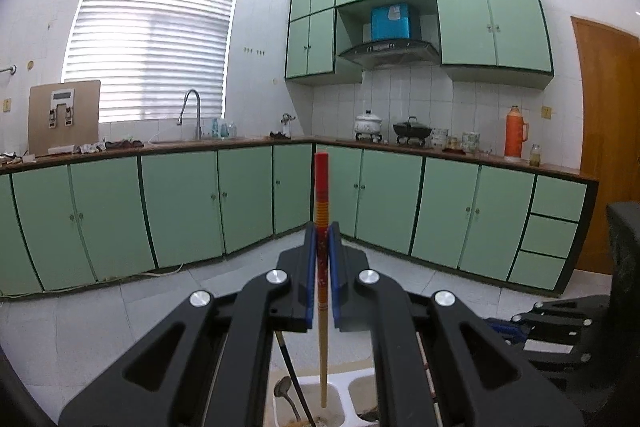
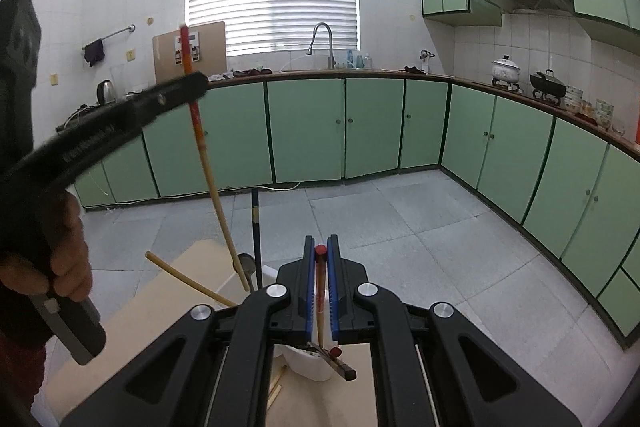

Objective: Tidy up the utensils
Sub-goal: 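Lower the chopsticks into the holder and open both tools, then move both tools back toward the last two chopsticks on the table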

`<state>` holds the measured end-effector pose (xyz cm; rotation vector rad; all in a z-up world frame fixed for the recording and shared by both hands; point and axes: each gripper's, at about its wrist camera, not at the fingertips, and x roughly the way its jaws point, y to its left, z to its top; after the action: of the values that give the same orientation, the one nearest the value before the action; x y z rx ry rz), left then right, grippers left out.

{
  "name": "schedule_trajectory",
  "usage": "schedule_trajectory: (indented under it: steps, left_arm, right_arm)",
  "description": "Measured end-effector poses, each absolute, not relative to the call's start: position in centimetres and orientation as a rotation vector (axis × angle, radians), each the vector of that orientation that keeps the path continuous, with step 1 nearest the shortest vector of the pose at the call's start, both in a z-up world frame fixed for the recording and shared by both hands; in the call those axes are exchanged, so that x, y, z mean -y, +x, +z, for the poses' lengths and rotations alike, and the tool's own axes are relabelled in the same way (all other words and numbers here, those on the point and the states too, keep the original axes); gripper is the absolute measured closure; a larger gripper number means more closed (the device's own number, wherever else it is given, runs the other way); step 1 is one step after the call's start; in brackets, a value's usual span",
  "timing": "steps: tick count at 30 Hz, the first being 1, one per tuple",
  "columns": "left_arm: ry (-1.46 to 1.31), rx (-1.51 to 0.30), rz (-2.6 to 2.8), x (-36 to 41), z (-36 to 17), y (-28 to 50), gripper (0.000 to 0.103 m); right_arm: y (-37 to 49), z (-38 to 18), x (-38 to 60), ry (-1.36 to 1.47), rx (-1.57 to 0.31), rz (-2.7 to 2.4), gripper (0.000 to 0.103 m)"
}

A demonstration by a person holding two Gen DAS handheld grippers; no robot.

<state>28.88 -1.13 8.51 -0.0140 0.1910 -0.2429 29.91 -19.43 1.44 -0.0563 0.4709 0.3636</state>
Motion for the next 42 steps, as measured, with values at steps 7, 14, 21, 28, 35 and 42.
schedule_trajectory:
  steps: [7,14,21,28,35,42]
  left_arm:
    - [-0.007,-0.277,-0.225,1.0,4.8,30.8,0.098]
    - [-0.010,-0.352,-0.218,-0.1,2.0,31.8,0.085]
    - [-0.031,-0.357,-0.214,-1.5,1.4,30.1,0.065]
    - [-0.030,-0.327,-0.208,-2.7,0.7,24.9,0.035]
    - [-0.002,-0.342,-0.195,-3.4,-1.5,19.4,0.019]
    - [0.009,-0.416,-0.173,-4.1,-5.0,15.4,0.013]
  right_arm:
    - [30.4,0.8,19.3,-0.049,-0.492,0.364,0.097]
    - [30.5,0.1,19.5,-0.045,-0.512,0.363,0.096]
    - [29.6,0.0,20.0,-0.018,-0.502,0.351,0.090]
    - [26.3,-0.4,21.0,0.017,-0.453,0.318,0.062]
    - [21.2,-2.4,21.3,0.045,-0.429,0.315,0.041]
    - [16.8,-6.8,20.2,0.022,-0.488,0.302,0.030]
